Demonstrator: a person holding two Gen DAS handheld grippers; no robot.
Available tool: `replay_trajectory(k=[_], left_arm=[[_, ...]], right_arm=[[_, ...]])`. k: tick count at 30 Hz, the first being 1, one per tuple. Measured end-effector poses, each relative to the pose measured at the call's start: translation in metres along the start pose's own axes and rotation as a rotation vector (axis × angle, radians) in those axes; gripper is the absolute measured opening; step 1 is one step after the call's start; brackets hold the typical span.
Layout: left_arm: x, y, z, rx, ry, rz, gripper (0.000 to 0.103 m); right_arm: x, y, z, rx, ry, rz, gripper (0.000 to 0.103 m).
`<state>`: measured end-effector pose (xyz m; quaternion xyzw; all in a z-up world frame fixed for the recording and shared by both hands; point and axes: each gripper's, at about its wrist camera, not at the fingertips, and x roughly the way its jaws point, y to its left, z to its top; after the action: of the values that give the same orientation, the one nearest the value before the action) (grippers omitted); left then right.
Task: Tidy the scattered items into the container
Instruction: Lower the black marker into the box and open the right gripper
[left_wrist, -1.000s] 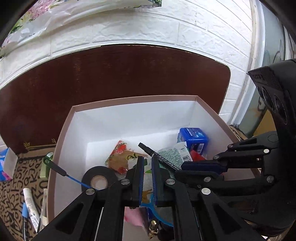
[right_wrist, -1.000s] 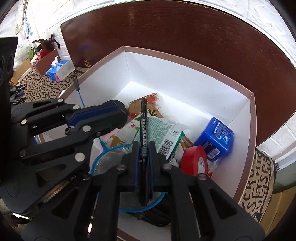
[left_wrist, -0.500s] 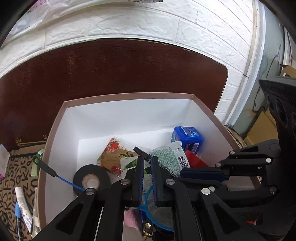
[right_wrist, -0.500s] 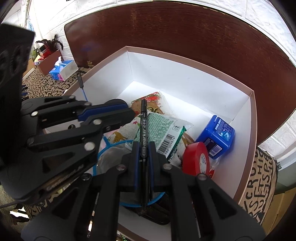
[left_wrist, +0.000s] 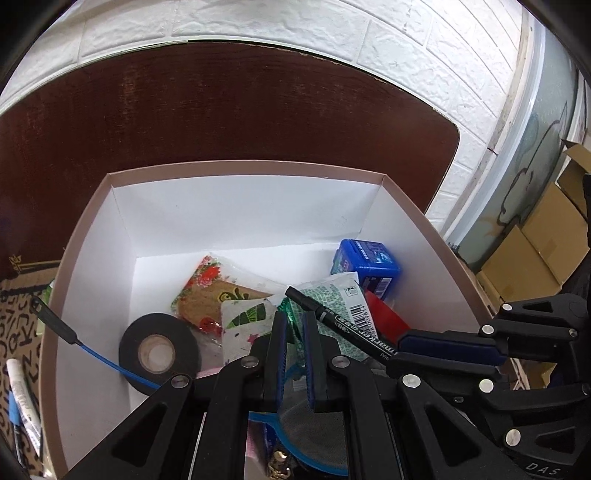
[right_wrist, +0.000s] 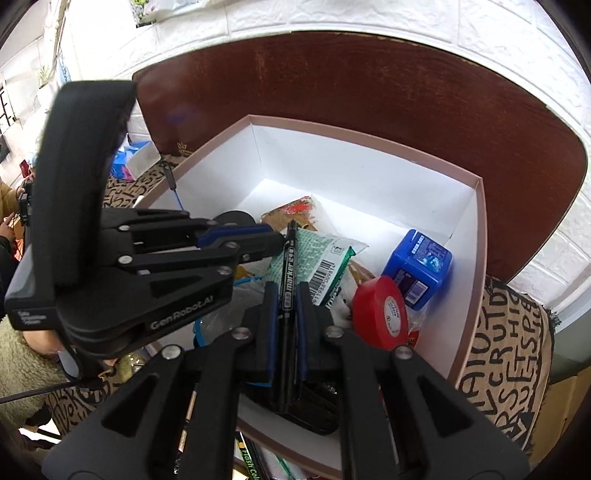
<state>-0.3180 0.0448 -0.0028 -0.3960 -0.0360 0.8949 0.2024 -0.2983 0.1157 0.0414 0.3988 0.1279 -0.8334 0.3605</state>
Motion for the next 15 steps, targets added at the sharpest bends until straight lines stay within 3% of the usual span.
replay_trajectory(k=[3, 9, 15], left_arm=[[-0.001, -0.002, 0.000, -0.004, -0.001, -0.016, 0.006], [-0.006, 0.011, -0.002, -0.092, 0.009, -0.121, 0.009], [-0.014, 0.010, 0.000, -0.080, -0.013, -0.116, 0.009]], right_arm=[[0.001, 0.000, -0.003, 0.006, -0.003, 0.001, 0.011], [-0.007, 0.003, -0.007, 0.004, -0.054, 0.030, 0.011], [-0.003, 0.001, -0.009, 0.013, -0.045, 0.017, 0.011]])
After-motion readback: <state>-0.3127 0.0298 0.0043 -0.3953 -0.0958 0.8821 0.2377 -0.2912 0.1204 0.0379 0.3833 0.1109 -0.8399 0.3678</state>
